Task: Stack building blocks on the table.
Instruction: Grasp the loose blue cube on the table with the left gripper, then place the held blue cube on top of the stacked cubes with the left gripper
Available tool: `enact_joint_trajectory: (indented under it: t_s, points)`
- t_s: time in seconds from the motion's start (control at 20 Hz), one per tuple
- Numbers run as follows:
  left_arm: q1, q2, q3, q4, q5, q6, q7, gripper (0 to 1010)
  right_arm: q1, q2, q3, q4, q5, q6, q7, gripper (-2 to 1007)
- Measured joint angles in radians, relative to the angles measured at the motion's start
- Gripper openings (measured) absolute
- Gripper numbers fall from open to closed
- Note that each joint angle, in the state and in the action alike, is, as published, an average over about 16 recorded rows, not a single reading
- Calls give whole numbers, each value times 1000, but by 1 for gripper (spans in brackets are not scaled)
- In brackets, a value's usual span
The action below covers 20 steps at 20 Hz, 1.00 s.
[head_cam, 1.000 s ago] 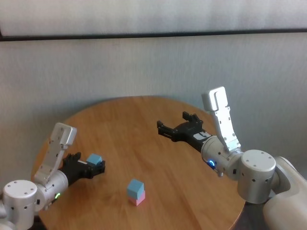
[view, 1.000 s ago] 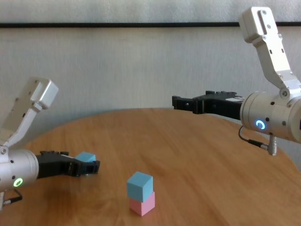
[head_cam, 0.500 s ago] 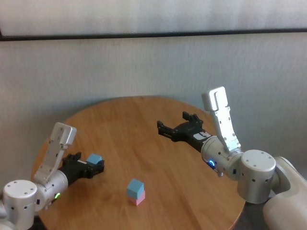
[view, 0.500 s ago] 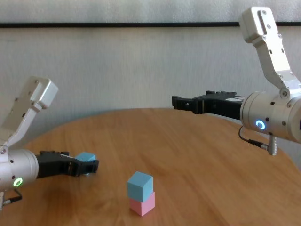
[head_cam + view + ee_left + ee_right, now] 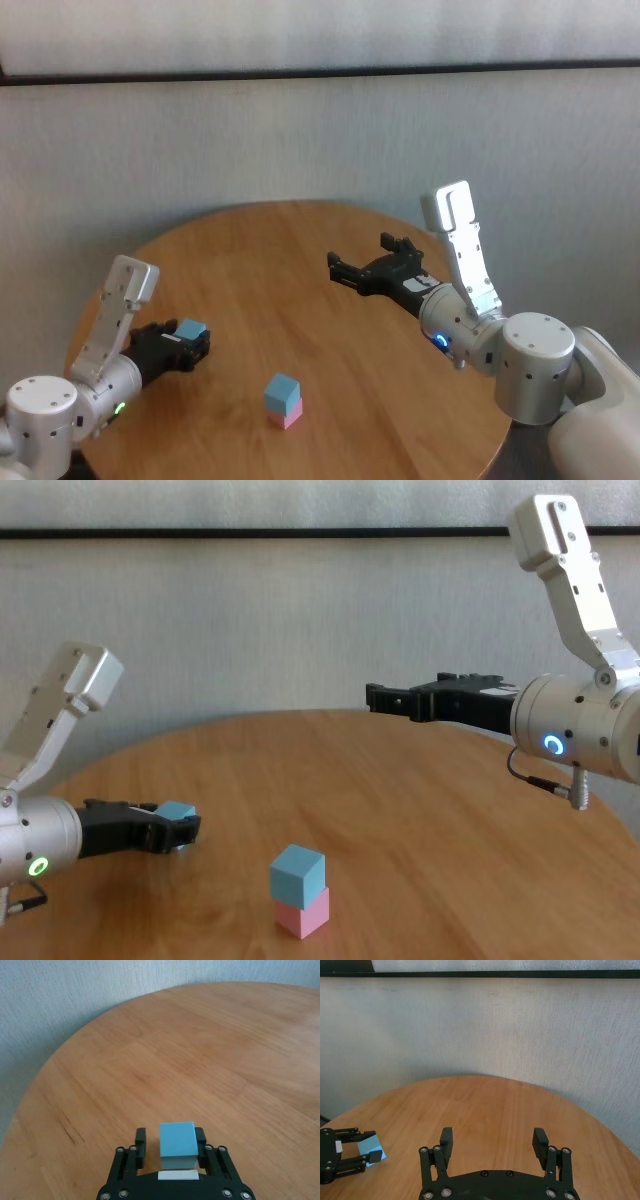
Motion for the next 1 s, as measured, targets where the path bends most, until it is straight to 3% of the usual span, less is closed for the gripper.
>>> enact_joint_trajectory:
  t_s: [0.3,0.55,0.8,1.0]
  points:
    - [2,1,0,-4,-1,0,-1,492,0,0,0,0,0,0,0,1005]
    - [11,9,1,-25,-3,3,-13,416,0,0,0,0,0,0,0,1005]
    - [35,30,2,-78,-9,11,-30,396,0,0,0,0,0,0,0,1005]
    - [69,57,0,-149,-20,21,-48,396,0,0,0,0,0,0,0,1005]
